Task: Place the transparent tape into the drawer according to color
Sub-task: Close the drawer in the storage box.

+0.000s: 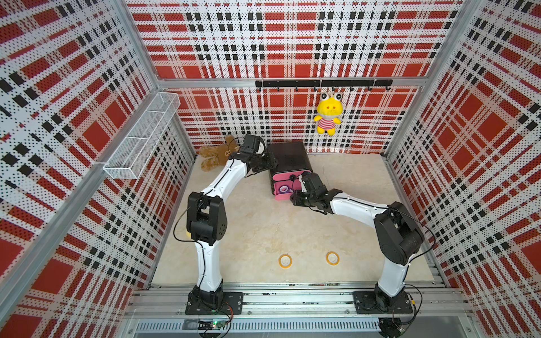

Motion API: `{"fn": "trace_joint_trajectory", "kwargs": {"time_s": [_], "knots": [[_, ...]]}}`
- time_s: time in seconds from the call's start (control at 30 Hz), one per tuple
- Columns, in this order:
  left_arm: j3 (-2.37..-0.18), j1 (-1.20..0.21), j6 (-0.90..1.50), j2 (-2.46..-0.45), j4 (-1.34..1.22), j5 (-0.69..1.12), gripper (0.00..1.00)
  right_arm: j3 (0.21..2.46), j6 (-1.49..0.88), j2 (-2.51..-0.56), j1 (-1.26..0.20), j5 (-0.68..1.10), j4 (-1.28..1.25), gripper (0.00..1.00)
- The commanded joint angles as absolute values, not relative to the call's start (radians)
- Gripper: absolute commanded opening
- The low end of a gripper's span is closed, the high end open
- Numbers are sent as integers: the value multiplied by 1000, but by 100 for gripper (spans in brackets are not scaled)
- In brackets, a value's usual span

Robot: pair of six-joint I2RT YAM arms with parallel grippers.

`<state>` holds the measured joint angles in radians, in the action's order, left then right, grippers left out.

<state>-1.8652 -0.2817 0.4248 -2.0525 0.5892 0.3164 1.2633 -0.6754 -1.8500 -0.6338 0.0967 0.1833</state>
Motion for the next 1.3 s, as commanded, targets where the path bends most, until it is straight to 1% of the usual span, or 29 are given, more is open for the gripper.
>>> {"fn": "trace_joint_trajectory", "kwargs": {"time_s": [0.0,0.4,0.5,0.67,0.7,0.83,0.97,1.0,1.13,1.27], "knots": [[-1827,-287,402,-2092,640,331,56,1314,-666,-1848,-641,84,118,33],[-1830,-288,399,-2096,640,337,56,1284,-684,-1835,-641,87,32,33],[-1827,-287,396,-2094,640,336,56,1307,-666,-1824,-643,65,66,35],[-1829,-287,397,-2097,640,337,56,1364,-633,-1869,-637,61,104,49],[-1829,-288,397,-2097,640,337,56,1369,-631,-1875,-637,59,104,50],[-1829,-290,397,-2095,640,338,56,1388,-630,-1891,-637,52,95,50],[-1830,-290,396,-2098,640,339,55,1435,-628,-1925,-632,57,109,40],[-1829,-290,396,-2098,640,339,56,1445,-627,-1932,-632,59,113,40],[-1829,-290,396,-2099,640,339,55,1460,-632,-1943,-631,66,112,40],[-1829,-291,394,-2098,640,341,55,1388,-635,-1876,-632,71,94,40]]}}
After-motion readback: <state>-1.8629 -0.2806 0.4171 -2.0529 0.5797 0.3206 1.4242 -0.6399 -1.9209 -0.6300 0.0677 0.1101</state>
